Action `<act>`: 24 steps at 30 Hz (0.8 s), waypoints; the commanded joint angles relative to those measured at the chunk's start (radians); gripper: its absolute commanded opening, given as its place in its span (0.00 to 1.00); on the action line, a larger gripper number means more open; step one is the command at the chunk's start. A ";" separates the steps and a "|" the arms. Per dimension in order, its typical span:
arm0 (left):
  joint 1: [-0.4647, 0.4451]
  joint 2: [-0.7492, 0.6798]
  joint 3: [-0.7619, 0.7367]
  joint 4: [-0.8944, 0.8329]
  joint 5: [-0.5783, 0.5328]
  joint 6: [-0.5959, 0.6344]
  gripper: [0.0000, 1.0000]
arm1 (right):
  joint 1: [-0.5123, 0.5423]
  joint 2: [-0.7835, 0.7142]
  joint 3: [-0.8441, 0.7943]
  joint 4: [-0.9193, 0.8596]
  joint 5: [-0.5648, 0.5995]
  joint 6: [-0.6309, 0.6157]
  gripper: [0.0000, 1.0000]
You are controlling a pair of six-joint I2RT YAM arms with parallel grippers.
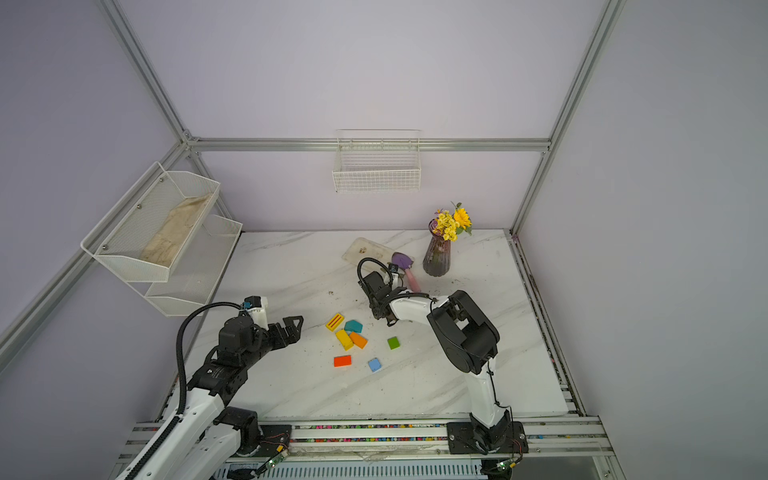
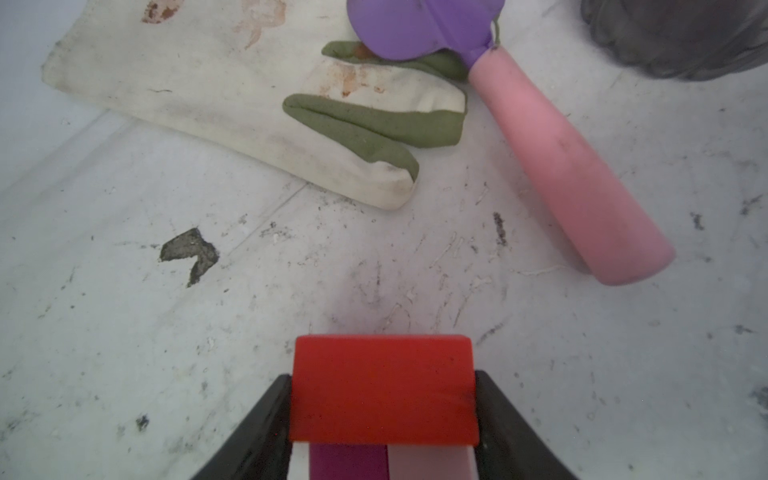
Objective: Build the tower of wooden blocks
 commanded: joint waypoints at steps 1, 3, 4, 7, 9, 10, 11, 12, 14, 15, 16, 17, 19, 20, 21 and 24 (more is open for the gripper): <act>0.008 0.016 0.011 0.023 0.007 -0.022 1.00 | -0.004 0.017 -0.009 0.004 -0.013 0.021 0.31; 0.019 0.063 0.027 0.002 -0.037 -0.039 1.00 | -0.004 0.014 -0.011 -0.007 -0.003 0.031 0.30; 0.028 0.087 0.038 -0.006 -0.039 -0.041 1.00 | -0.005 0.012 -0.012 -0.011 0.000 0.037 0.30; 0.061 0.167 0.052 0.033 0.054 -0.024 1.00 | -0.004 0.006 -0.018 -0.016 0.007 0.044 0.30; 0.097 0.200 0.032 0.113 0.194 -0.009 1.00 | -0.002 0.003 -0.021 -0.014 0.010 0.043 0.30; 0.123 0.211 0.015 0.161 0.271 -0.008 1.00 | -0.002 0.003 -0.024 -0.014 0.009 0.043 0.30; 0.153 0.217 0.000 0.200 0.342 -0.015 1.00 | -0.001 0.003 -0.022 -0.018 0.010 0.046 0.30; 0.179 0.218 -0.014 0.224 0.376 -0.026 1.00 | -0.001 0.003 -0.021 -0.023 0.014 0.049 0.30; 0.227 0.209 -0.031 0.235 0.415 -0.044 1.00 | 0.000 -0.001 -0.027 -0.028 0.021 0.055 0.30; 0.241 0.200 -0.035 0.233 0.420 -0.050 1.00 | 0.001 -0.004 -0.029 -0.026 0.023 0.055 0.30; 0.248 0.186 -0.039 0.226 0.416 -0.052 1.00 | 0.005 -0.006 -0.033 -0.025 0.028 0.057 0.30; 0.250 0.167 -0.043 0.214 0.402 -0.055 1.00 | 0.006 -0.007 -0.033 -0.026 0.030 0.057 0.30; 0.250 0.139 -0.047 0.191 0.374 -0.058 1.00 | 0.008 -0.006 -0.032 -0.028 0.028 0.057 0.30; 0.252 0.121 -0.050 0.181 0.359 -0.059 1.00 | 0.010 -0.005 -0.030 -0.028 0.028 0.057 0.30; 0.252 0.109 -0.050 0.172 0.349 -0.060 1.00 | 0.011 -0.004 -0.030 -0.027 0.026 0.057 0.30; 0.252 0.086 -0.055 0.162 0.334 -0.063 1.00 | 0.020 -0.005 -0.028 -0.029 0.029 0.055 0.30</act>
